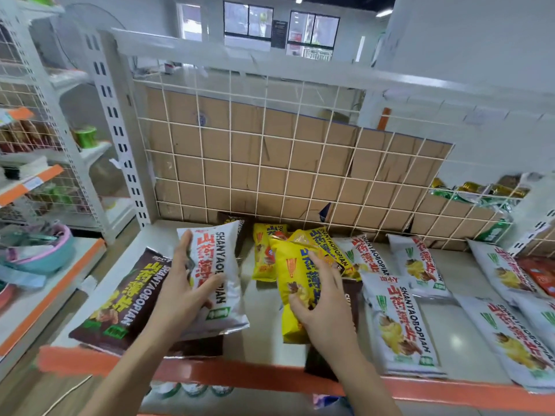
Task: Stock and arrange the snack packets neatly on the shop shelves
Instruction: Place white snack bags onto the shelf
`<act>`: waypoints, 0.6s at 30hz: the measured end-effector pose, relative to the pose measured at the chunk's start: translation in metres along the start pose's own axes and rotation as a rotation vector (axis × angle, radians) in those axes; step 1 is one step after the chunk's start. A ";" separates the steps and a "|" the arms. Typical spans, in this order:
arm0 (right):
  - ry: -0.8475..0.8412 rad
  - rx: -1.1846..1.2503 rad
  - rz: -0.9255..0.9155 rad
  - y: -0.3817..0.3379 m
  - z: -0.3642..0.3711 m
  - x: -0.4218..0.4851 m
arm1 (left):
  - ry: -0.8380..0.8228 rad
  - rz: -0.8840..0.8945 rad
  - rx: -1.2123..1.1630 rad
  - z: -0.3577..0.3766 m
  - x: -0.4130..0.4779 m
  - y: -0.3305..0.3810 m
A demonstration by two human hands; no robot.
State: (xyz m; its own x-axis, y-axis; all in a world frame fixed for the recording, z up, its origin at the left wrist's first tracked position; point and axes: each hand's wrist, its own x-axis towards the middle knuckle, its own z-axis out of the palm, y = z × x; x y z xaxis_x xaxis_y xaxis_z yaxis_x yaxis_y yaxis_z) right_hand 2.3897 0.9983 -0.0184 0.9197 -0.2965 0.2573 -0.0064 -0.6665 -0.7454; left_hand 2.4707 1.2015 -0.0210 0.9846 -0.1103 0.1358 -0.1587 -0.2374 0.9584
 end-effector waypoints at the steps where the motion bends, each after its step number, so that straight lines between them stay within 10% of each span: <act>1: -0.015 -0.009 -0.002 -0.003 0.009 0.002 | 0.005 0.008 0.002 -0.005 0.002 -0.001; 18: -0.317 -0.559 0.155 -0.002 0.056 -0.013 | -0.140 0.007 -0.001 -0.020 0.020 -0.013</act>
State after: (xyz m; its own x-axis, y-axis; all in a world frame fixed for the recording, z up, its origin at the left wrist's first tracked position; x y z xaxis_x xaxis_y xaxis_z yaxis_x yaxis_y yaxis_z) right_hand 2.3994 1.0422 -0.0548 0.9623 -0.2584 -0.0849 -0.2720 -0.9123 -0.3062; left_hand 2.4937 1.2218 -0.0254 0.9636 -0.2458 0.1056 -0.1650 -0.2354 0.9578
